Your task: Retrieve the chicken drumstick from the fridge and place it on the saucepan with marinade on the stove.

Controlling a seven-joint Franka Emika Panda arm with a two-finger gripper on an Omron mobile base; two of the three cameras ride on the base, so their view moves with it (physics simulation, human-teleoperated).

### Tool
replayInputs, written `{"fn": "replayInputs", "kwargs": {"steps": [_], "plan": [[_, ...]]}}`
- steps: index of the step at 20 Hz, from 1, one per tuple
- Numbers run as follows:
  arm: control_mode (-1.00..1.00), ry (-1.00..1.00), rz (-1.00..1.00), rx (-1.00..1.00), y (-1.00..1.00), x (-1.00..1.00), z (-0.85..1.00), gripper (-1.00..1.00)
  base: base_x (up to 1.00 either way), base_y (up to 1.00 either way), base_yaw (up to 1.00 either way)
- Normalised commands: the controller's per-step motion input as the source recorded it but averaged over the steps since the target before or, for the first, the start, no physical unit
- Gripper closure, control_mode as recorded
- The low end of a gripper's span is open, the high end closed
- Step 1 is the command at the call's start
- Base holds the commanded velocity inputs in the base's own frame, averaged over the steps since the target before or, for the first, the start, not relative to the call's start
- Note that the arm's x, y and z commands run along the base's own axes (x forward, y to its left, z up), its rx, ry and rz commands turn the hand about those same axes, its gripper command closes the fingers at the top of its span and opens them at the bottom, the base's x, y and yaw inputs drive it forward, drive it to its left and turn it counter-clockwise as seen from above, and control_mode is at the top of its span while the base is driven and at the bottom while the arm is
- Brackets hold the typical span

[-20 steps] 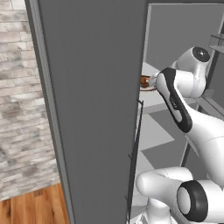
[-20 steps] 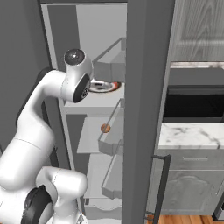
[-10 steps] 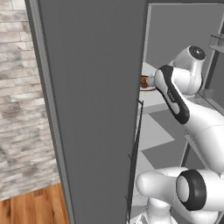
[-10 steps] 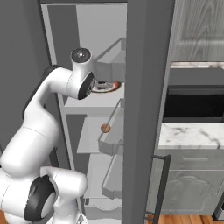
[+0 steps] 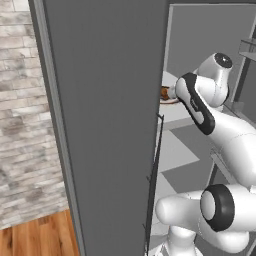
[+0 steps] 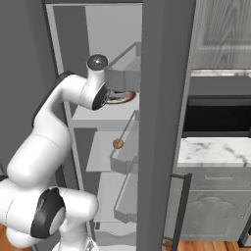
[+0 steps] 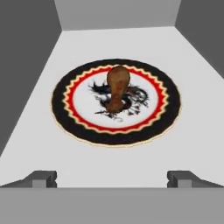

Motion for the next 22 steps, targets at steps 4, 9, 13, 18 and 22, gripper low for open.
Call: {"fn": "replayInputs", "kwargs": {"steps": [4,9,13,18,22], "plan": [[-1.00,0.01,0.01,0.00,0.00,0.38,0.00,-1.00,0.00,0.00,0.00],[-1.00,0.01,0.02,0.00,0.00,0.32,-0.07,-1.00,0.00,0.00,0.00],[-1.00,0.01,0.02,0.00,0.00,0.29,-0.09,-1.00,0.00,0.00,0.00],[-1.00,0.03,0.02,0.00,0.00,0.29,-0.10,-1.00,0.00,0.00,0.00],[-1.00,0.03,0.01,0.00,0.00,0.25,-0.14,-1.00,0.00,0.00,0.00]]}}
